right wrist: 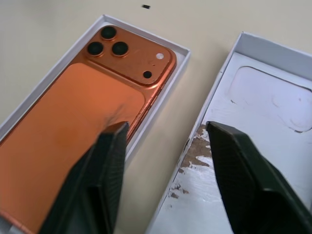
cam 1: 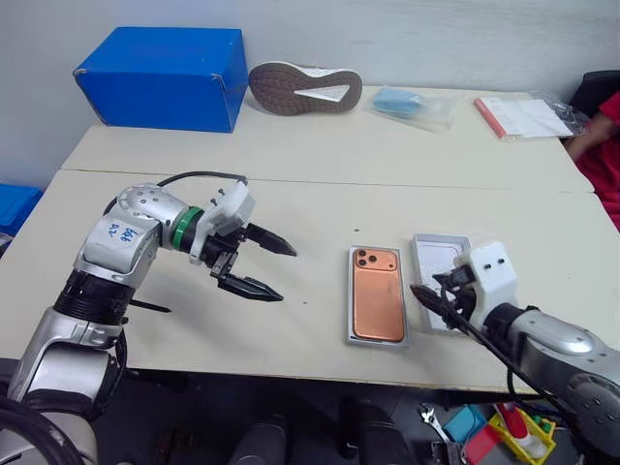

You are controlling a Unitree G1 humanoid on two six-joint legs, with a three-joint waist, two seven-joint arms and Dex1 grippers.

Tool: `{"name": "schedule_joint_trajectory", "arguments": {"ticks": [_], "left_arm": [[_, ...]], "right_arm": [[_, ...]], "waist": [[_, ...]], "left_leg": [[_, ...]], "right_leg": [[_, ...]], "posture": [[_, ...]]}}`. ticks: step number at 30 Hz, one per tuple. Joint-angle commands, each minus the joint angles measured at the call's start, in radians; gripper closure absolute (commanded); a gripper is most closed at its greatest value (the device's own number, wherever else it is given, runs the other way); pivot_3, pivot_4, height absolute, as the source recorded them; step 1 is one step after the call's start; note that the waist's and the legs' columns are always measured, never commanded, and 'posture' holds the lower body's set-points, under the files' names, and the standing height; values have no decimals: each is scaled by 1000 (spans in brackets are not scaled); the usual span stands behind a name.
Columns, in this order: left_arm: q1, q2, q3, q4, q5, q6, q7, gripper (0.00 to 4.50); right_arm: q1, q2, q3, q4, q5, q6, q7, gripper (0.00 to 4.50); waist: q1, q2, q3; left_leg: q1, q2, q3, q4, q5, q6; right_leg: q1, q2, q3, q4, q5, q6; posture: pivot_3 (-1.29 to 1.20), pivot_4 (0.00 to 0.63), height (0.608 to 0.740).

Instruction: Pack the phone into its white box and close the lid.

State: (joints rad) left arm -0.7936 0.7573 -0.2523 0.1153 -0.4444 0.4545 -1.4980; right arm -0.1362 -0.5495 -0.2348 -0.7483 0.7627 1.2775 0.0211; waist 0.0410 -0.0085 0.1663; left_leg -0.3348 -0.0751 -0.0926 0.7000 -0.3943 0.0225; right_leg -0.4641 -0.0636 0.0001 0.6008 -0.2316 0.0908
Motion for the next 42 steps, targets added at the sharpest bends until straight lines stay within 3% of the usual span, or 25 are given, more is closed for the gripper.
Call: {"name": "schedule_joint_trajectory", "arguments": {"ticks": [1,10,18,27,29,35,42], "left_arm": [[1,-12,21,-36,26,-36,17,0],[-2,-17,29,-29,50,-40,34,0],[21,-15,34,-33,63,-48,36,0],[65,-12,32,-25,88,-81,39,0],[71,-14,33,-22,93,-86,38,0],[92,-17,30,15,118,-124,40,0],[113,-6,50,34,137,-138,57,0]], "right_arm": [[-35,34,32,31,-57,11,-46,1941],[-111,101,92,145,-172,-20,-57,1941],[-101,132,98,134,-222,-15,-50,4472],[-134,157,23,39,-212,61,-41,4472],[-175,184,-28,0,-173,102,-25,4472],[-375,465,-316,-22,140,334,53,4472],[-430,649,-372,194,516,337,-119,4472]], "waist": [[0,0,0],[-18,1,0],[-20,1,0],[-20,2,0],[-20,2,0],[-32,4,0],[-44,5,1]], "left_leg": [[0,0,0,0,0,0],[0,0,0,0,0,0],[0,0,0,-1,0,0],[0,0,0,-1,0,0],[0,0,0,0,0,0],[0,1,0,-1,0,0],[0,-1,0,-1,0,1]], "right_leg": [[0,0,0,0,0,0],[-1,0,0,0,0,0],[-1,0,0,1,0,0],[-1,1,0,1,0,0],[-1,0,0,1,0,0],[-2,1,1,2,0,0],[-2,0,1,3,0,0]], "posture": [[0,150,740],[0,150,740],[0,150,740],[0,150,740],[0,150,740],[0,150,740],[0,150,740]]}}
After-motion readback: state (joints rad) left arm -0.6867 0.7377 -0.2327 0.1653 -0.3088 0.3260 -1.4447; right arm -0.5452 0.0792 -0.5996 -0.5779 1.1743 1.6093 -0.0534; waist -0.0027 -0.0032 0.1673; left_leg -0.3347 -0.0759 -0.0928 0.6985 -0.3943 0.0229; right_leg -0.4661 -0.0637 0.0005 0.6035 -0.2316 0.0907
